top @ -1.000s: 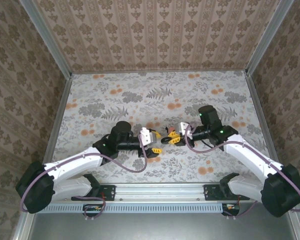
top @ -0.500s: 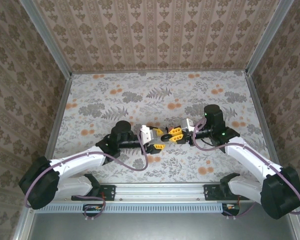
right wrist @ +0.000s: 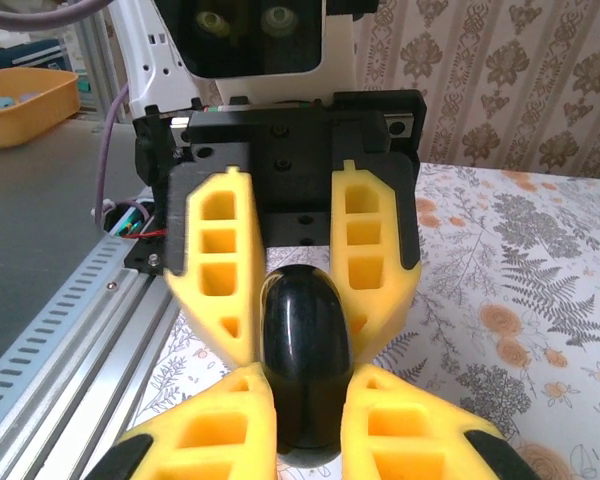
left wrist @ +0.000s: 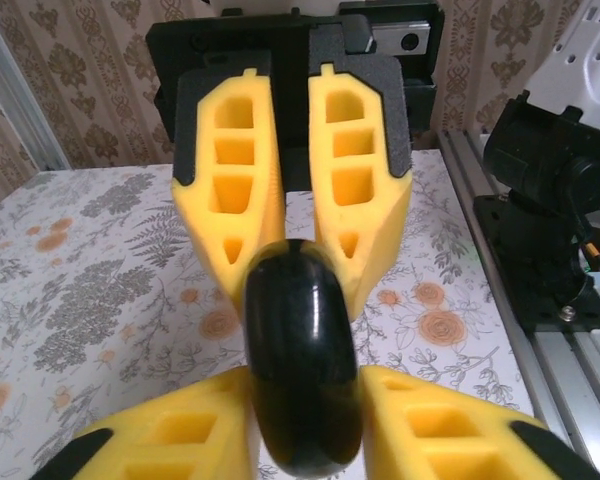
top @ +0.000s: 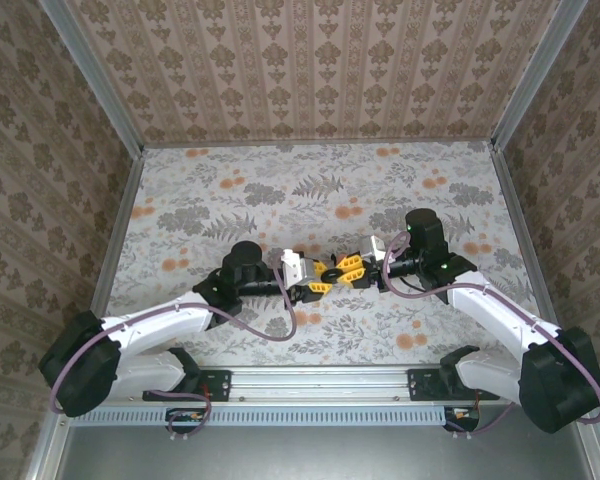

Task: Insert wireless bluetooth earbuds into charging case

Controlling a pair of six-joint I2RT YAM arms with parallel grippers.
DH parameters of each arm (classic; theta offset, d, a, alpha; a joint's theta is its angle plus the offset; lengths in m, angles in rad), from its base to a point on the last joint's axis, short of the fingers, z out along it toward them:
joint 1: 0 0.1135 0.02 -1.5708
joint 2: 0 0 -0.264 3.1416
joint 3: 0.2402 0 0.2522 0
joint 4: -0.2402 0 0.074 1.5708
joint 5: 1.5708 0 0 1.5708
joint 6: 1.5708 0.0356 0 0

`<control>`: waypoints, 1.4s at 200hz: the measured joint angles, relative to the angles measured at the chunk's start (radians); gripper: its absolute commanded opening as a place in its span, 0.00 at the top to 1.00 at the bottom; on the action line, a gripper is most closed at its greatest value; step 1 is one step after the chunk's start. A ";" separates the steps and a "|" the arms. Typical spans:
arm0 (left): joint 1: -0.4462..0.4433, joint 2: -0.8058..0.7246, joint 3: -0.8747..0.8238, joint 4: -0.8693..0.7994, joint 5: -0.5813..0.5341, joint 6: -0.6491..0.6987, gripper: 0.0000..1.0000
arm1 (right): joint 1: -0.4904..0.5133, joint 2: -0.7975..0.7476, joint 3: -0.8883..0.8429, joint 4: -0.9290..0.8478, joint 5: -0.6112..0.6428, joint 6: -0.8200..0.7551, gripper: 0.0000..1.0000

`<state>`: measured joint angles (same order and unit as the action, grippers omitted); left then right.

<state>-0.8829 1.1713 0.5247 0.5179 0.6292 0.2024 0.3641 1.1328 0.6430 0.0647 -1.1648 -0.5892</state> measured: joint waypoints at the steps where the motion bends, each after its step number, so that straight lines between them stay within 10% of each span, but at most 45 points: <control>1: 0.000 0.000 0.000 0.000 0.000 0.001 0.76 | 0.000 0.000 0.000 0.000 0.000 0.000 0.87; 70: -0.008 0.000 0.003 -0.023 -0.024 0.003 0.82 | -0.002 0.000 0.000 0.024 0.006 0.044 0.61; 280: 0.005 0.000 -0.023 -0.039 -0.095 0.013 0.85 | -0.020 0.019 0.046 0.106 0.297 0.299 0.54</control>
<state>-0.8776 1.1717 0.5018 0.4793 0.5339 0.2153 0.3443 1.1515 0.6891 0.1707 -0.8680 -0.2901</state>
